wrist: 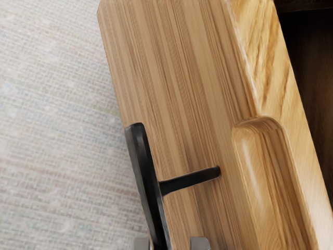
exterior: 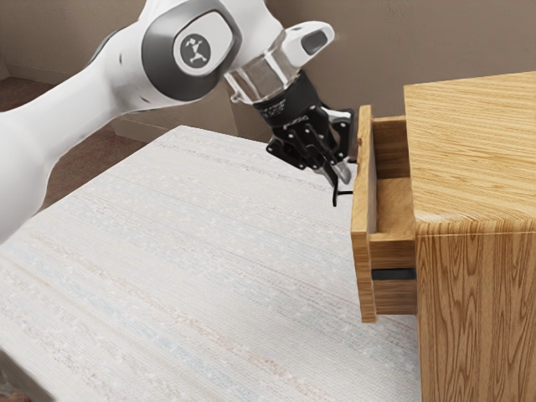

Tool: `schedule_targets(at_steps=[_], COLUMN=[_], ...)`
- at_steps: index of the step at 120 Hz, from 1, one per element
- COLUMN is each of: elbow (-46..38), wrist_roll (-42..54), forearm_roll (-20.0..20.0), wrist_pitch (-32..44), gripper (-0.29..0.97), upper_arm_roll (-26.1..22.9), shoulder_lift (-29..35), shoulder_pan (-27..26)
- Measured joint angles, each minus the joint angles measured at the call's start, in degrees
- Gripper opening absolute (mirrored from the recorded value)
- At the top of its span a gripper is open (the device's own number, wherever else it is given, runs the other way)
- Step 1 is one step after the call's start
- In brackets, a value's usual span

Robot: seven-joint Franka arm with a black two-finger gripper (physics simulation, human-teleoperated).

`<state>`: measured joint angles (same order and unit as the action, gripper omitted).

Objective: Pull the drawer handle with one arm to open the drawer

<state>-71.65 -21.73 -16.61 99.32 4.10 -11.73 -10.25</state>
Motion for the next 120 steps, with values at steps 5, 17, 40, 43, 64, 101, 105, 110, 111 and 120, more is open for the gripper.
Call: schedule_targets(at_steps=[5,17,40,43,64,101,105,110,111,120], elbow=[-0.11,-0.52,-2.42,-2.76,-5.1,-8.04,-8.47,-8.93,-9.03,-9.6], wrist_roll=[-0.02,-0.04,-0.07,-0.07,-0.12,-0.15,-0.15,-0.15,-0.15,-0.14], forearm_roll=[0.26,0.73,0.99,1.02,1.37,1.54,1.53,1.52,1.52,1.53], wrist_pitch=[-0.26,-0.76,-1.43,-1.48,-1.69,-1.73,-1.73,-1.73,-1.73,-1.74], gripper=[-0.06,-0.08,-0.11,-0.11,-0.11,-0.11,-0.11,-0.11,-0.11,-0.11], upper_arm_roll=[0.21,1.09,1.92,1.93,2.62,3.86,4.02,4.24,4.33,4.81], shoulder_lift=[0.21,0.66,2.39,2.63,4.43,6.74,7.15,7.53,7.6,8.06], shoulder_pan=[0.06,-0.01,0.31,0.39,0.86,1.16,1.28,1.35,1.31,1.2])
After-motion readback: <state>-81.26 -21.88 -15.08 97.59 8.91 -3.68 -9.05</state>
